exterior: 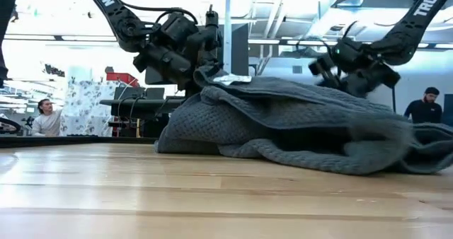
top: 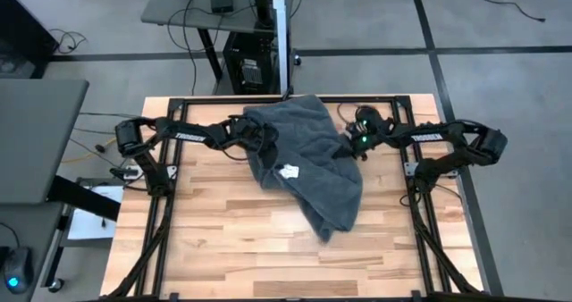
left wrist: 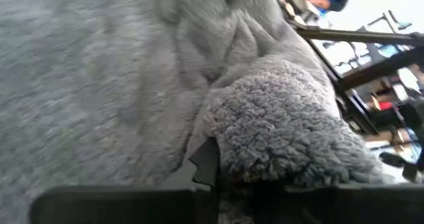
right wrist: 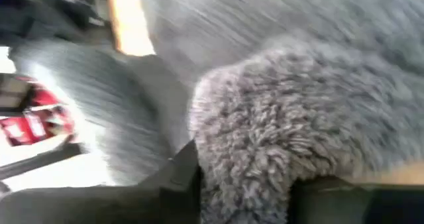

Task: Roll towel
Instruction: Fold the black towel

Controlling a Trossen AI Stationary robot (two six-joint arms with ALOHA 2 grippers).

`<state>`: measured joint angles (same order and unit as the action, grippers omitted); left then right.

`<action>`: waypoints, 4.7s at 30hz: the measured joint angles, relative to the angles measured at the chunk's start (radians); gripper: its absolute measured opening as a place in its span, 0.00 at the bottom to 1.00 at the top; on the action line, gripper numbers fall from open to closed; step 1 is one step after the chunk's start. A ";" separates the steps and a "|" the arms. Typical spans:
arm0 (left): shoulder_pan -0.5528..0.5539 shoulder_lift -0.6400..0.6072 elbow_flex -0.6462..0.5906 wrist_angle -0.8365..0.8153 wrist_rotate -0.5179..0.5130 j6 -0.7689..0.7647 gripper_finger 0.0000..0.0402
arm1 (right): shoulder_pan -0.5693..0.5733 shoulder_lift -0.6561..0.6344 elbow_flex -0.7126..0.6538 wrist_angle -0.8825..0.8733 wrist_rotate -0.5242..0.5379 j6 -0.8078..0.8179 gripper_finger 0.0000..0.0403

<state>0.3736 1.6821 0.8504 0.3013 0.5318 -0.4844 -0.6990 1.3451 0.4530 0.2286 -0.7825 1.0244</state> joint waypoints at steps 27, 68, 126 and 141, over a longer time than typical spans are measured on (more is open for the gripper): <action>-0.065 0.006 0.060 -0.533 -0.280 0.289 0.24 | 0.074 0.044 0.081 -0.429 0.321 -0.319 0.58; -0.202 0.254 0.630 -0.467 -0.665 0.417 0.10 | 0.532 -0.066 0.808 -0.906 0.702 -0.713 0.01; -0.361 0.164 0.649 -1.165 -0.454 0.482 0.10 | 0.959 0.084 0.677 -0.598 0.829 -0.272 0.07; -0.418 -0.240 0.462 -1.278 -0.483 0.260 0.10 | 0.864 0.319 0.711 -0.339 0.544 -0.232 0.66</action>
<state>-0.0449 1.4425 1.3127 -0.9772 0.0484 -0.2248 0.1652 1.6638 1.1642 -0.1106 -0.2383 0.7919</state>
